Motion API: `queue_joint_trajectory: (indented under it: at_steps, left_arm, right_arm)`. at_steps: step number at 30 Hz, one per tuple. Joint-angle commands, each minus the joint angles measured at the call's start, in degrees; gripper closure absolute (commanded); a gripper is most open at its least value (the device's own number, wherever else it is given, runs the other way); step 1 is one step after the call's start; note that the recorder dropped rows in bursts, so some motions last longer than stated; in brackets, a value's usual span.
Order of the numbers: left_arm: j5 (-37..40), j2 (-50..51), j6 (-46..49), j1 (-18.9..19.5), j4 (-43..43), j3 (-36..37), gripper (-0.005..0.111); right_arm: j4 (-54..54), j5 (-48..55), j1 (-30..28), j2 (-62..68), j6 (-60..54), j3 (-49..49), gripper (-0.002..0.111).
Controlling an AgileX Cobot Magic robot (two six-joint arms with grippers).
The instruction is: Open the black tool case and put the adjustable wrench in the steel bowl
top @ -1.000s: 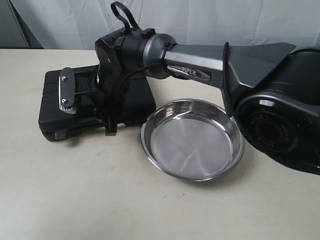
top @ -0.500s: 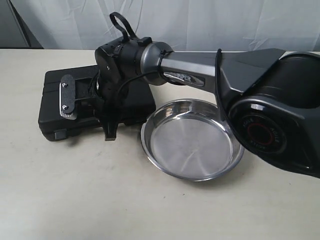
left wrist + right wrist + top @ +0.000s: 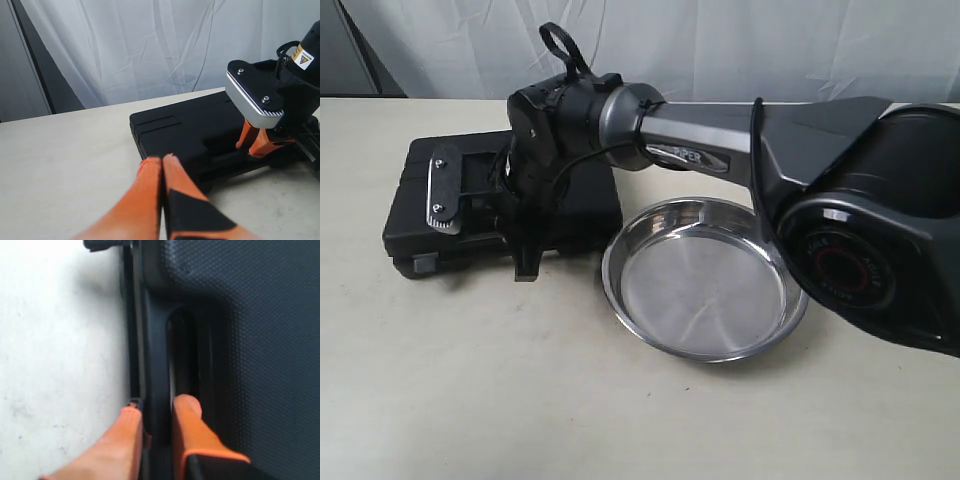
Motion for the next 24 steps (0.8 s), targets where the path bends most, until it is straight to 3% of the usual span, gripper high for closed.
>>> queue_joint_trajectory:
  at_steps: [1,15,24]
  left_arm:
    - [-0.4,0.2,-0.1,-0.1,-0.1,-0.1,0.106]
    - [-0.3,0.2,-0.1,-0.1,-0.1,-0.1,0.106]
    - [-0.3,0.2,-0.1,-0.1,-0.1,-0.1,0.106]
  right_arm:
    - [2.6,-3.4,0.7,-3.0,0.4,-0.4,0.109]
    - [2.0,-3.4,1.0,-7.1,3.9,-0.4,0.109]
    - [2.5,4.7,1.0,-5.7,4.3,-0.4,0.109]
